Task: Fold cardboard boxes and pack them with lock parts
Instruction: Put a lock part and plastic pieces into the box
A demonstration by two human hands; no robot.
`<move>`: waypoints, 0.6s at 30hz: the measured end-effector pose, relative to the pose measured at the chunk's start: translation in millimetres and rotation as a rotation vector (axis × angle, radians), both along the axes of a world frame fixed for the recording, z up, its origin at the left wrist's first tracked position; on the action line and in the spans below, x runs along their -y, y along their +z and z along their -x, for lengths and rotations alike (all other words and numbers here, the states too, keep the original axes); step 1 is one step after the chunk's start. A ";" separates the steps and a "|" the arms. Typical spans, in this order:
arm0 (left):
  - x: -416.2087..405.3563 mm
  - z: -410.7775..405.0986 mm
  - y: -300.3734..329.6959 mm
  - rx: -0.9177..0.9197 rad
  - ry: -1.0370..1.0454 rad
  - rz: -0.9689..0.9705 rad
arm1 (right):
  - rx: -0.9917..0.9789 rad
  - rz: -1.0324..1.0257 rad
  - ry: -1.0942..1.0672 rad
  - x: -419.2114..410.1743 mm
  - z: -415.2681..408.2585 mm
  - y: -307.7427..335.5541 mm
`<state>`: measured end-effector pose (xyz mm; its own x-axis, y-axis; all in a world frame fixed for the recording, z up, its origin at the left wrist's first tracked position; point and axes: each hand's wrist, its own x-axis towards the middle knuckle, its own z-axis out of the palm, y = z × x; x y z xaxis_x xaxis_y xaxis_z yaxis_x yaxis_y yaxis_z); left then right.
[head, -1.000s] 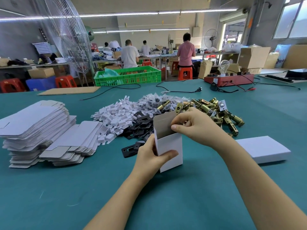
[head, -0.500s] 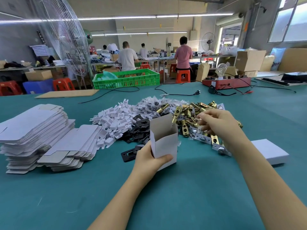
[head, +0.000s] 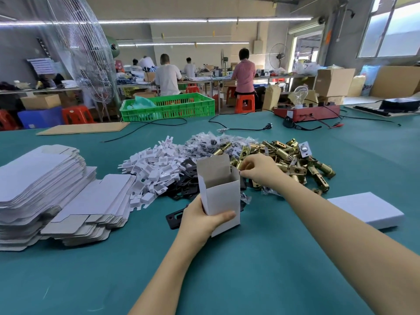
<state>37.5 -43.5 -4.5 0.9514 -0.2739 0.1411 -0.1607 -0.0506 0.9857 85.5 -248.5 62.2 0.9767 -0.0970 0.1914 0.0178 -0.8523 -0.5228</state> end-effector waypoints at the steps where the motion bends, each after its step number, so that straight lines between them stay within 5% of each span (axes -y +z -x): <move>1: -0.2 -0.1 -0.7 0.003 -0.002 0.002 | 0.034 0.014 -0.014 -2.2 -5.5 -1.6; 10: -1.5 -1.0 1.1 -0.007 -0.018 0.024 | 0.155 0.548 -0.080 -2.2 -59.3 -5.0; 15: -2.9 -4.0 -2.5 -0.013 -0.031 0.046 | -0.080 0.542 -0.104 5.1 -75.0 -11.9; 18: -3.1 -7.4 -4.1 -0.035 -0.038 0.083 | 0.016 0.563 -0.114 2.1 -71.3 -14.8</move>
<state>44.9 -40.3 -8.6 0.9453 -0.2985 0.1319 -0.1267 0.0368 0.9913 156.8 -250.6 47.3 0.9626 -0.0802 0.2587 -0.0862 -0.9962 0.0121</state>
